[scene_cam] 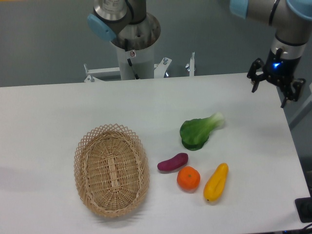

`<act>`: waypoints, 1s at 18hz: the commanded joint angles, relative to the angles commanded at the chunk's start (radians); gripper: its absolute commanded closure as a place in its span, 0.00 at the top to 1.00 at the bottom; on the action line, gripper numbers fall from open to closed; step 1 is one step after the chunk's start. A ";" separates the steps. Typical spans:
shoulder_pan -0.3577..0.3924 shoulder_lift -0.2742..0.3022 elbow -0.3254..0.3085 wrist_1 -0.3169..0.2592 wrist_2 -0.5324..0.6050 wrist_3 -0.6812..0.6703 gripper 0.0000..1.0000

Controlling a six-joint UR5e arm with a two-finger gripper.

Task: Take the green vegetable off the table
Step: 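Move the gripper down over the green bok choy's stem end, then lower the gripper onto the bok choy stem and close it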

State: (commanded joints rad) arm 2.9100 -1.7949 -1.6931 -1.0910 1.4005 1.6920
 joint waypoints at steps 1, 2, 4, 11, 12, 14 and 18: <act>-0.011 0.017 -0.048 0.040 0.000 -0.015 1.00; -0.021 0.023 -0.095 0.089 0.002 -0.038 1.00; -0.044 0.028 -0.181 0.167 0.006 -0.060 1.00; -0.146 0.008 -0.234 0.183 0.204 0.090 1.00; -0.155 -0.004 -0.235 0.189 0.212 0.086 1.00; -0.158 -0.026 -0.240 0.194 0.213 0.089 1.00; -0.158 -0.052 -0.237 0.194 0.239 0.101 1.00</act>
State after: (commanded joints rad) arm 2.7520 -1.8468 -1.9297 -0.8974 1.6396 1.7932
